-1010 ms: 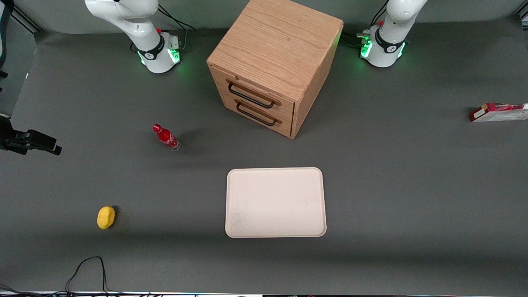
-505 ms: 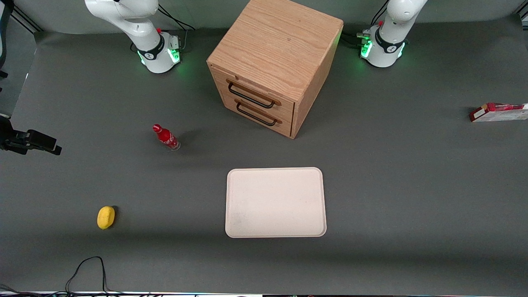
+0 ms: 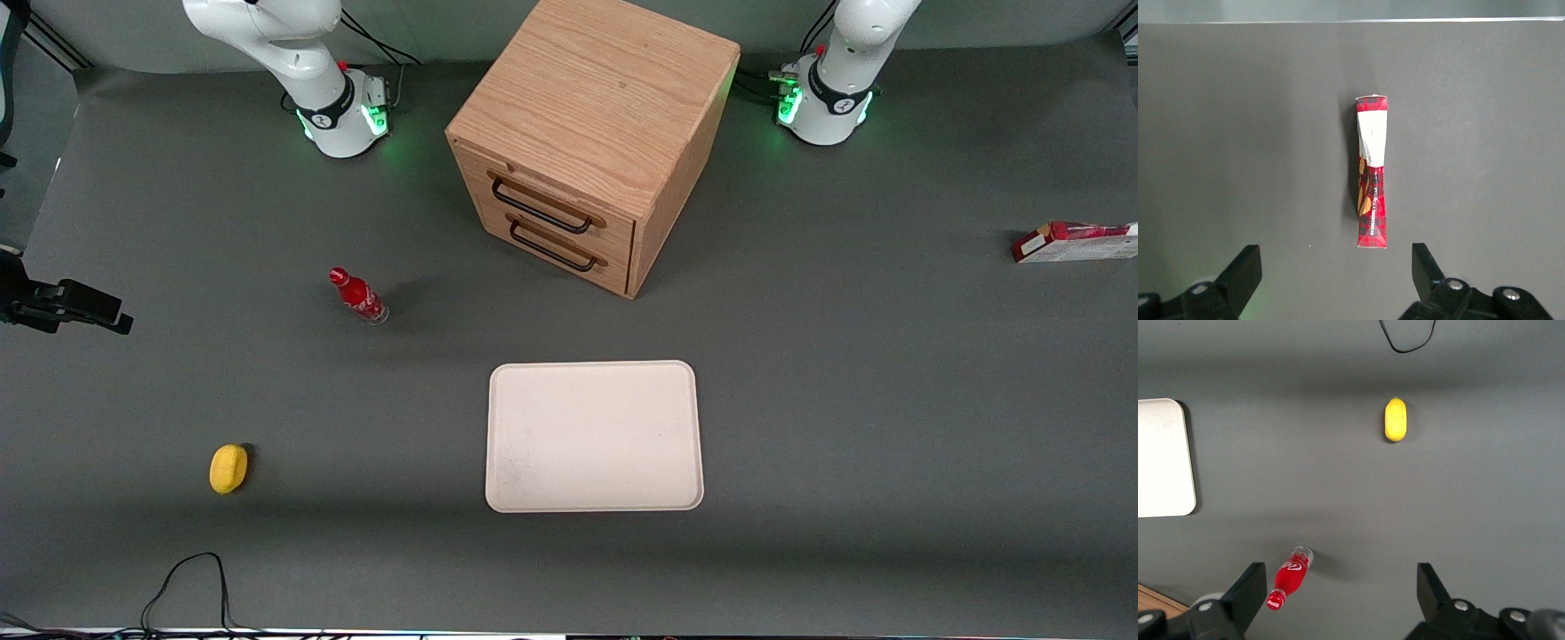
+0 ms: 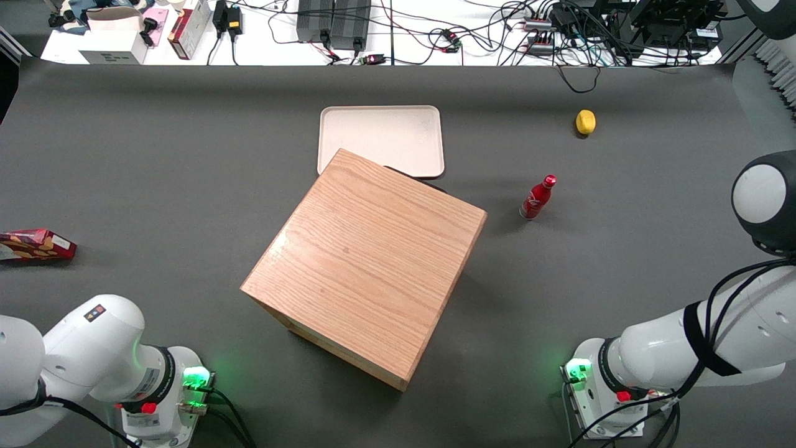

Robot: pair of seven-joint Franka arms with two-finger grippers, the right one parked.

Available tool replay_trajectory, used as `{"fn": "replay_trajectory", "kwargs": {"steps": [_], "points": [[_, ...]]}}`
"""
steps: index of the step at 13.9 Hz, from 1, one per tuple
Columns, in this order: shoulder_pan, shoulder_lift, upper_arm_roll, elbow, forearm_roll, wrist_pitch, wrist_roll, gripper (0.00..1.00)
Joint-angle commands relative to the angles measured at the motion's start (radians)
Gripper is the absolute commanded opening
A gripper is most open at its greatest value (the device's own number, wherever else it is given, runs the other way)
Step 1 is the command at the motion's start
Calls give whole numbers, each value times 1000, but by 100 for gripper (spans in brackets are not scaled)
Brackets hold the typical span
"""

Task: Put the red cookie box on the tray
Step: 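Lower the open left gripper over the cookie box's end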

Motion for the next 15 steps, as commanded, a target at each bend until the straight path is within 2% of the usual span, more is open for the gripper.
{"fn": "replay_trajectory", "kwargs": {"steps": [1,5,15], "points": [[25,47,-9,-25,-27,69,-27,100],[23,88,-9,-176,-28,316,-27,100],[-3,286,-20,-185,-30,508,-25,100]]}}
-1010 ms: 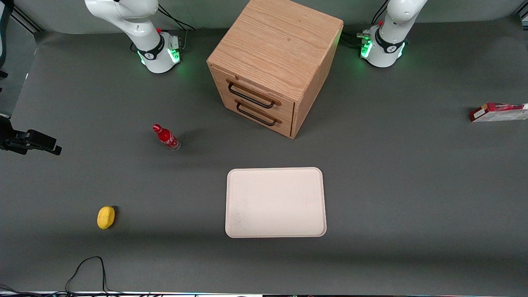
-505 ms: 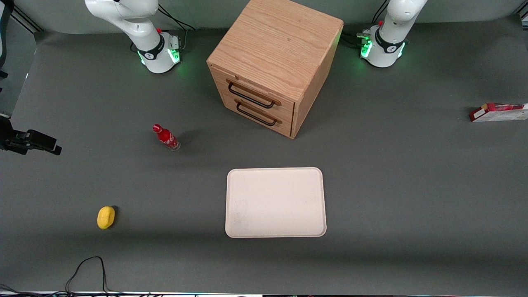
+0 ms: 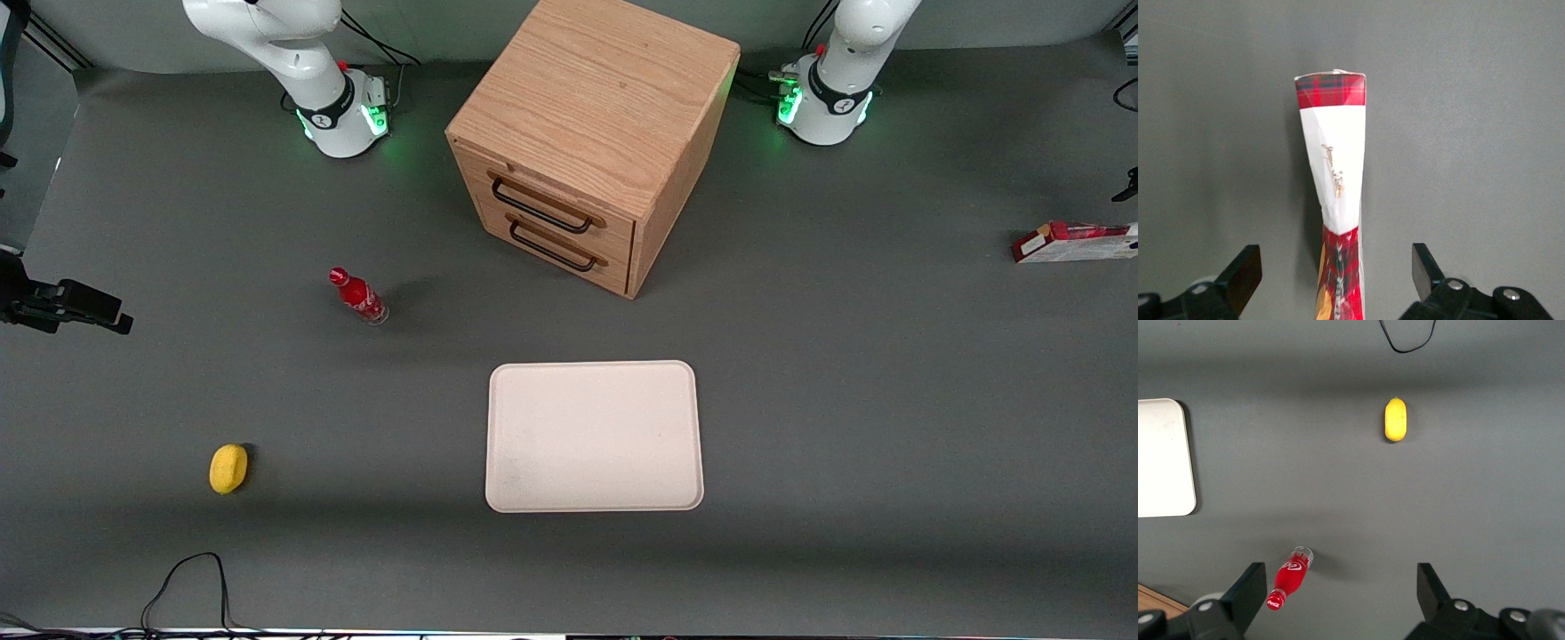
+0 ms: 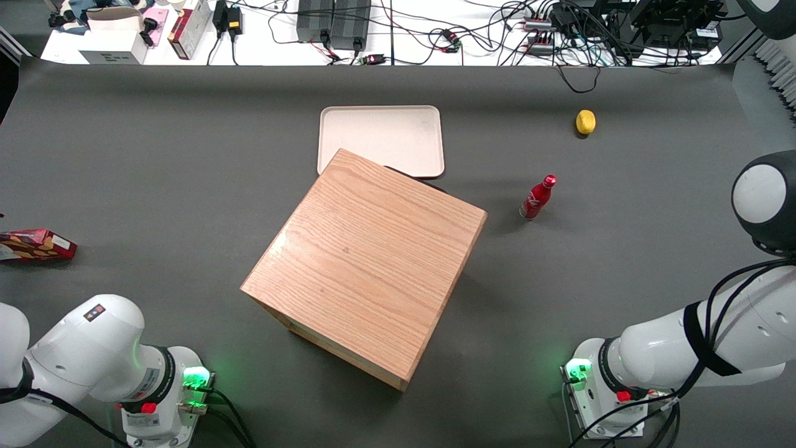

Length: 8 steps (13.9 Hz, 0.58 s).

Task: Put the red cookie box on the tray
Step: 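Lower the open left gripper over the cookie box's end, then close the left gripper on the cookie box and lift it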

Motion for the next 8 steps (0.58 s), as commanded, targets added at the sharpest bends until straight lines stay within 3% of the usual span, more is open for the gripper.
{"fn": "replay_trajectory", "kwargs": {"steps": [1,3,4,5,7,8], "points": [[-11,23,5,-4,-8,41,-15,100],[-11,27,3,-4,-8,41,-15,99],[-13,28,3,-4,-8,41,-15,83],[-14,28,3,-4,-8,41,-15,52],[-16,27,3,-4,-8,37,-15,14],[-16,24,3,-4,-8,35,-15,9]]}}
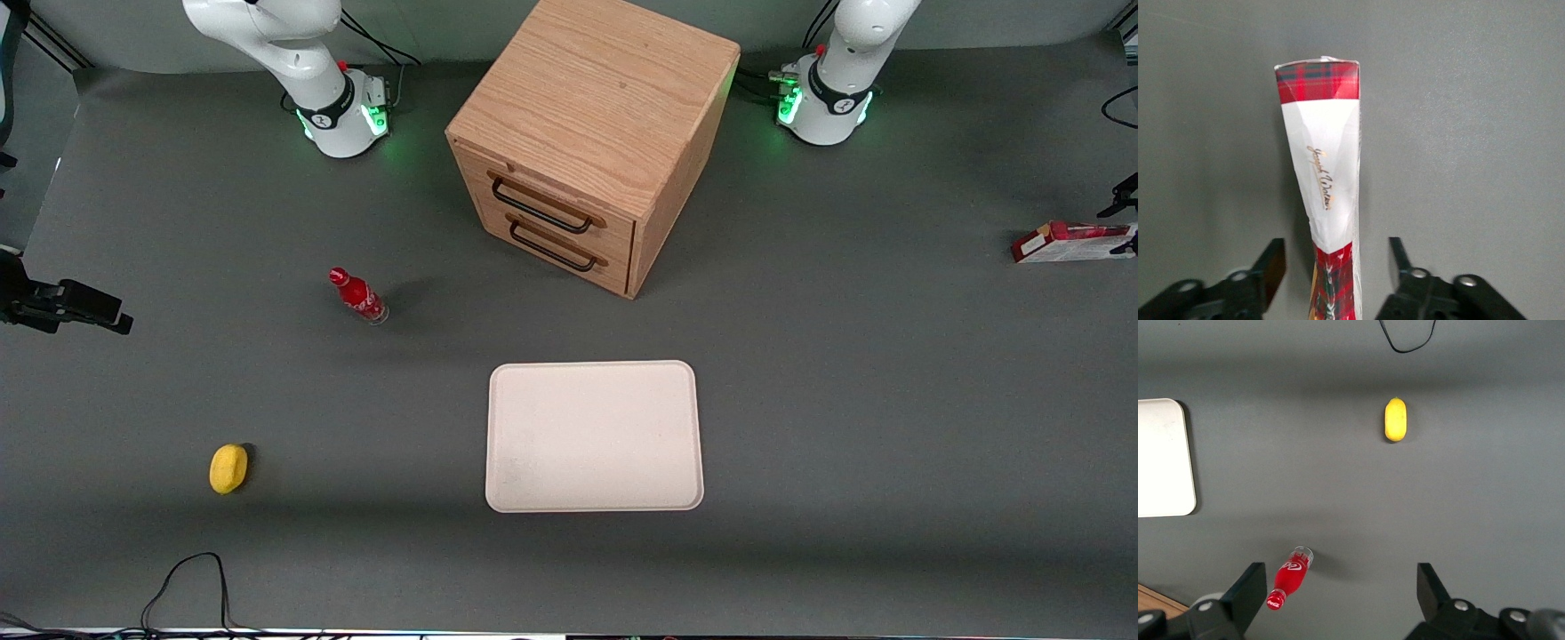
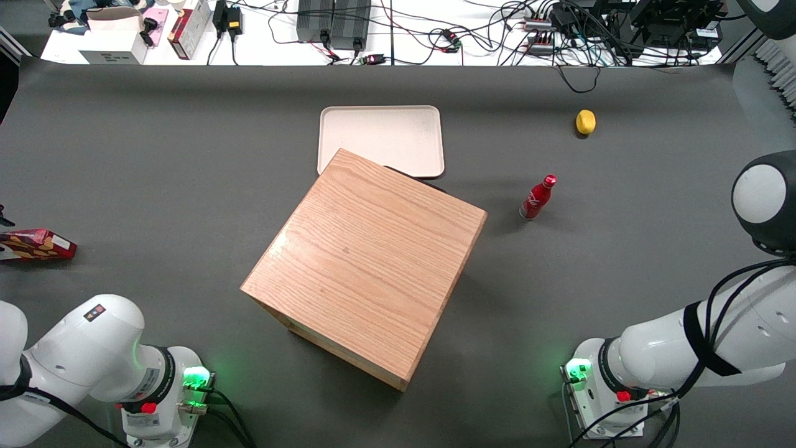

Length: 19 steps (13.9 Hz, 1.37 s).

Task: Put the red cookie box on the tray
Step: 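Close the left gripper on the cookie box and lift it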

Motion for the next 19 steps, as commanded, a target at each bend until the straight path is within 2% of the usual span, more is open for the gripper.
{"fn": "replay_trajectory", "kwargs": {"steps": [1,11,15,19], "points": [[-13,-11,5,-5,-8,5,-12,0],[-22,-23,3,4,-8,-15,-3,0],[-42,-87,3,114,-6,-222,-3,0],[-42,-149,3,309,-3,-481,3,0]]}}
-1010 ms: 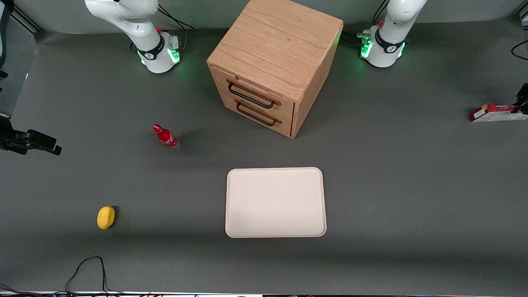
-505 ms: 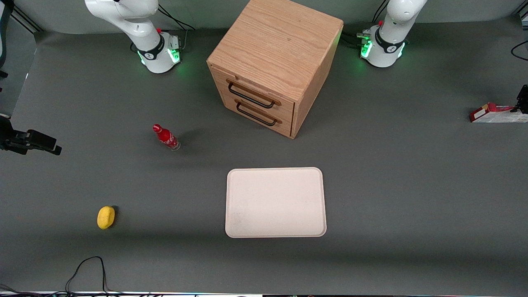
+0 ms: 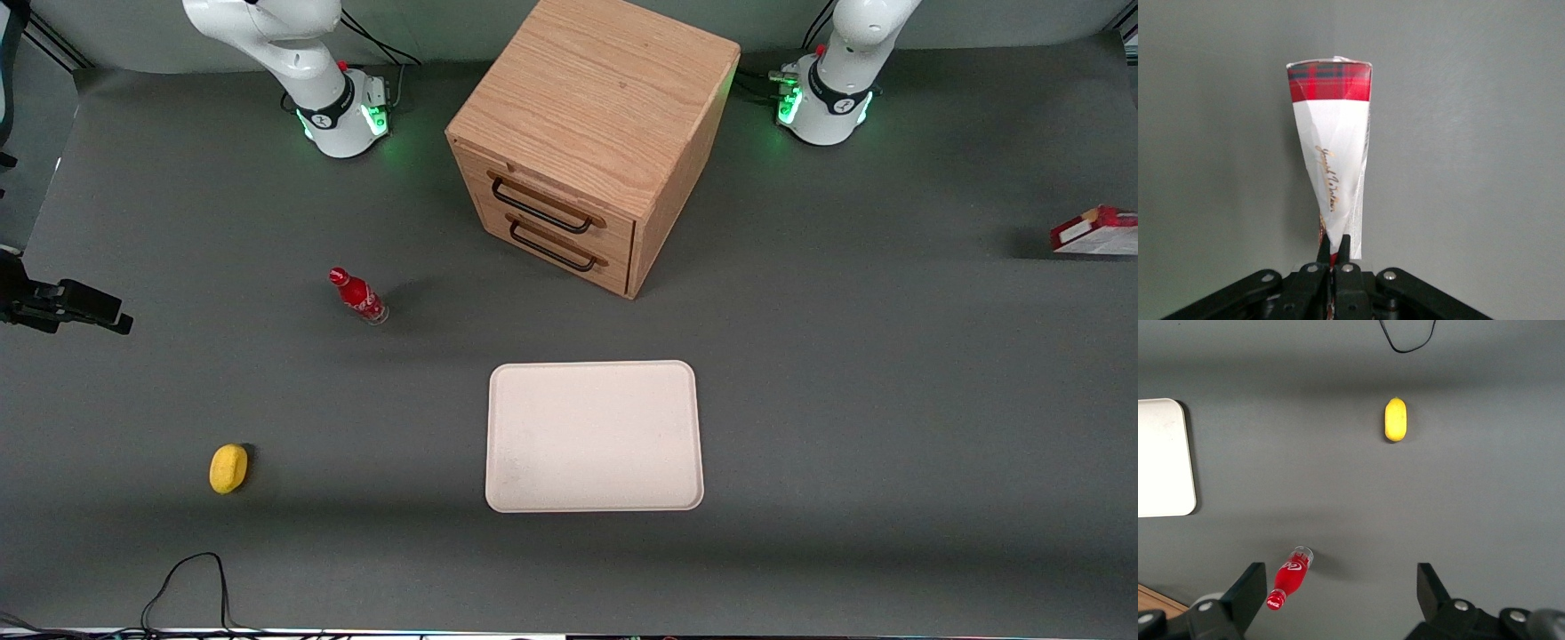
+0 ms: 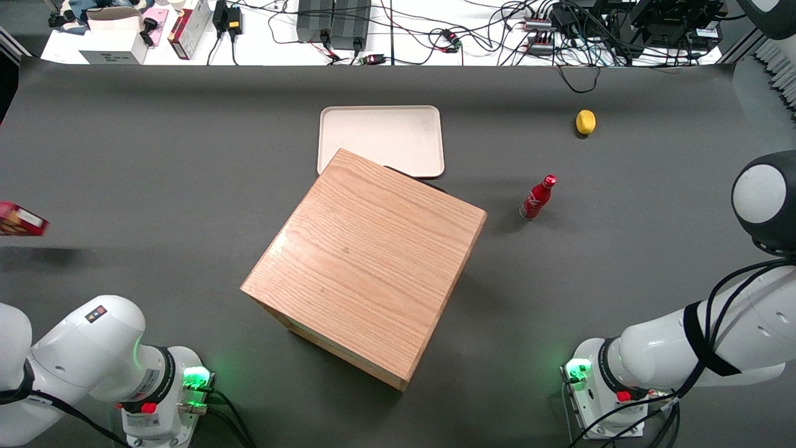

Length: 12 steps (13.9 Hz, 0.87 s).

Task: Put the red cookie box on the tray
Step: 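Close the left gripper on the cookie box and lift it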

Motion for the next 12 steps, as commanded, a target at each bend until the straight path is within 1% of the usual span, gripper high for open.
{"fn": "replay_trajectory", "kwargs": {"steps": [1,4,7,9,10,12], "points": [[-14,-46,6,162,-3,-193,4,0],[-37,-44,7,387,14,-402,4,0],[-68,-43,6,564,52,-545,12,0],[-94,-42,6,631,61,-594,36,0],[-105,-42,4,647,61,-602,50,0],[-166,-42,-3,655,60,-614,55,0]]}}
